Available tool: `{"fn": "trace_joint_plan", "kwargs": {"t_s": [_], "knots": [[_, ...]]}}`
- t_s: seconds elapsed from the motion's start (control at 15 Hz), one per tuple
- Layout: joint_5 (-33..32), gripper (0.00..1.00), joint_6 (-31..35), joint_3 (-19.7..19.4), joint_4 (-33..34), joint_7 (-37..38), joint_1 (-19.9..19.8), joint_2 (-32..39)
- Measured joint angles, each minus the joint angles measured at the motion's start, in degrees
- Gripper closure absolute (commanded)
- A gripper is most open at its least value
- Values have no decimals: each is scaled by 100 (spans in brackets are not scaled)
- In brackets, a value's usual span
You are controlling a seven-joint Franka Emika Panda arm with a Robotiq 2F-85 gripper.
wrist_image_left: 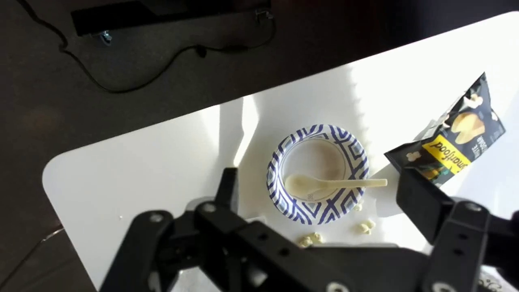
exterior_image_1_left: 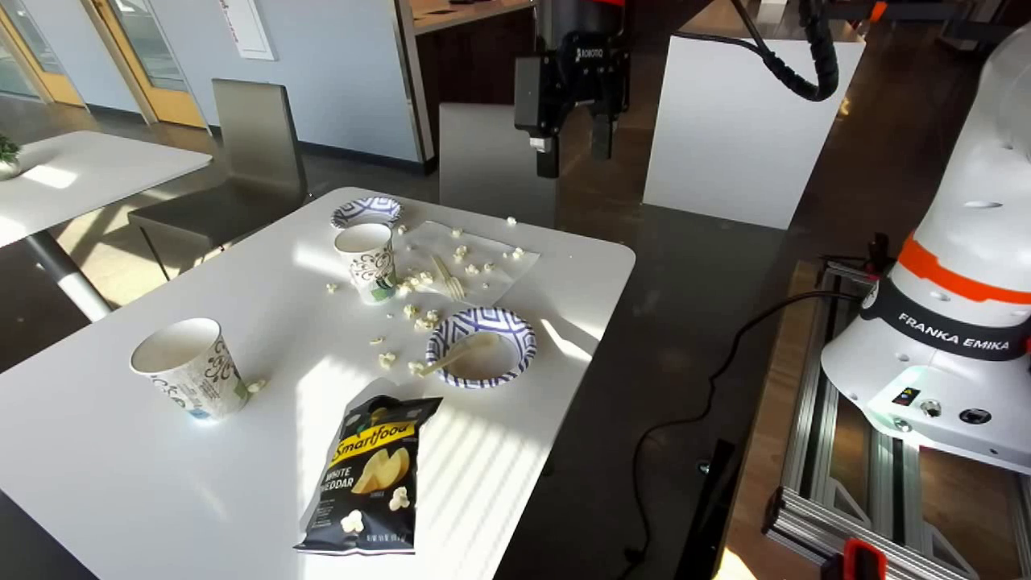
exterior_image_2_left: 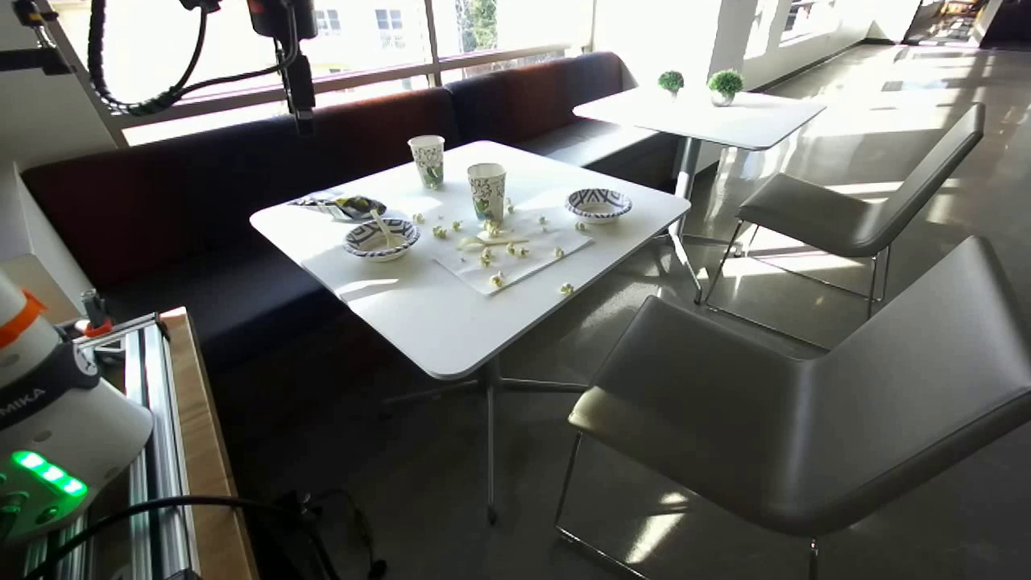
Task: Use the spoon to place one white item inside the cup
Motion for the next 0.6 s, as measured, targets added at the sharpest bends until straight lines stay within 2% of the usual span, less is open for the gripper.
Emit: {"fn": "trace_joint_plan", "kwargs": {"t_s": [0.27, 0.6], "knots": [[-61, 0, -41, -82, 177, -1136, 99, 395], [-317, 0, -494, -315, 474, -2560, 103, 836]]}}
